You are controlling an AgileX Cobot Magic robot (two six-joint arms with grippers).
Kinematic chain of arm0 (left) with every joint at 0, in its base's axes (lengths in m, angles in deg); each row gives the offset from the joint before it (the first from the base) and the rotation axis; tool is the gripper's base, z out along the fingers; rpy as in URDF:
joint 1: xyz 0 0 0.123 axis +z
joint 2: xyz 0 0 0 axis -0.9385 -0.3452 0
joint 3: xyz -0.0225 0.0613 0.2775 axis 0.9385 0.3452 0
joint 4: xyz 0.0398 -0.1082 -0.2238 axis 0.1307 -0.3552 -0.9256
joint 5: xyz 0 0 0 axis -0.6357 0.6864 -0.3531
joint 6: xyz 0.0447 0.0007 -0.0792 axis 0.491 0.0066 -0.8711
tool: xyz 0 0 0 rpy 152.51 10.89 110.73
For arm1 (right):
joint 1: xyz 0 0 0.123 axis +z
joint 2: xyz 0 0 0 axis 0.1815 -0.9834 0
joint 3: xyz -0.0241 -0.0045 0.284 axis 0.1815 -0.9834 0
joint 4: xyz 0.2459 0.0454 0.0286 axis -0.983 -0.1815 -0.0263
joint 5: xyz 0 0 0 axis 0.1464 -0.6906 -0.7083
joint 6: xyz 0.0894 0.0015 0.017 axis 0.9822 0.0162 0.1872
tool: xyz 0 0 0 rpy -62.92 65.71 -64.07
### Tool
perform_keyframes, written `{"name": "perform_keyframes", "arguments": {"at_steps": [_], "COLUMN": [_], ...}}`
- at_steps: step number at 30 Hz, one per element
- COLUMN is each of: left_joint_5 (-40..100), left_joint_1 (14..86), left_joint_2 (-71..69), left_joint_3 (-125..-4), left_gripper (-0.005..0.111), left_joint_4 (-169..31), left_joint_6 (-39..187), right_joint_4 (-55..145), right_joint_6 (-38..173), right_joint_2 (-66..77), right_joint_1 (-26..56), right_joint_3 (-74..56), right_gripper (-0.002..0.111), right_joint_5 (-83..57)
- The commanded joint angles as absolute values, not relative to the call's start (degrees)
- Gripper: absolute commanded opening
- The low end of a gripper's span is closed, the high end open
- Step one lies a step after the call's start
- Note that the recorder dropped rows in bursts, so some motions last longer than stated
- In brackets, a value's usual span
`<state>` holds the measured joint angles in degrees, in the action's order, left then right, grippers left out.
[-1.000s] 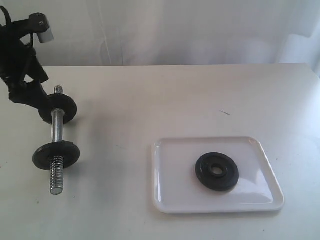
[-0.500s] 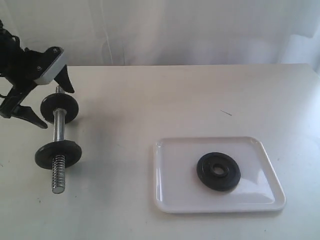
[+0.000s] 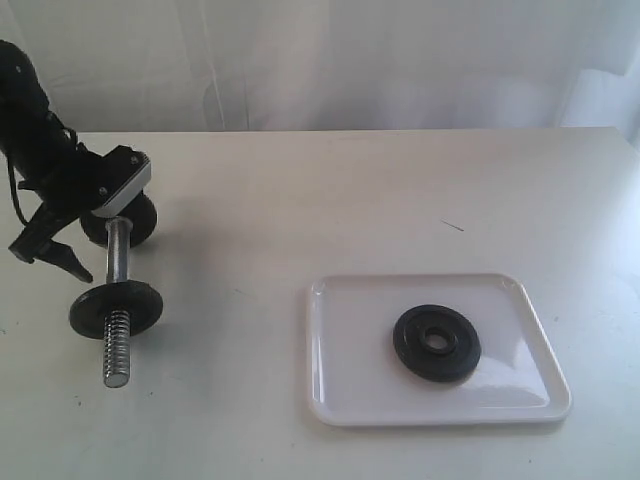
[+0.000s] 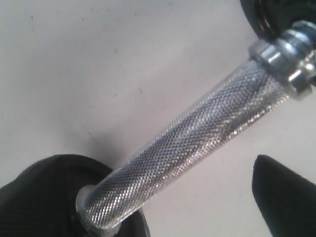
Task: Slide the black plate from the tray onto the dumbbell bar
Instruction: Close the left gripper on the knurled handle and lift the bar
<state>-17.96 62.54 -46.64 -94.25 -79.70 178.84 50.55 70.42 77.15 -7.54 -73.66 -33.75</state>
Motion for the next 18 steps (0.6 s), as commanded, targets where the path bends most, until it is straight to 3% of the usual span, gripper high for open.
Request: {"name": "perform_keyframes", "arguments": {"at_steps": [1, 4, 8, 18], "left_joint_5": [-17.8, -17.0, -17.0, -18.4], "left_joint_1": [62.3, 62.3, 61.6, 59.5], "left_joint_2": [-46.5, -47.2, -48.2, -48.4], "left_joint_3": [-94.4, -94.4, -94.4, -94.4], "left_gripper": [0.105, 0.097, 0.077, 0.084], "left_joint_4": [-74.6, -72.4, -72.9, -70.9], "left_joint_6": [187.6, 187.6, 187.6, 187.6], "right_joint_4": [51.0, 51.0, 51.0, 51.0], "right_joint_6": [70.7, 70.7, 70.8, 70.8], "right_joint_2": [77.3, 77.3, 77.3, 77.3], "right_joint_1": [-7.6, -7.6, -7.6, -7.6], "right_joint_3": [-73.8, -73.8, -73.8, -73.8], "right_gripper": [0.0, 0.0, 0.0, 0.0], "right_joint_5": [-33.4, -33.4, -33.4, -33.3]}}
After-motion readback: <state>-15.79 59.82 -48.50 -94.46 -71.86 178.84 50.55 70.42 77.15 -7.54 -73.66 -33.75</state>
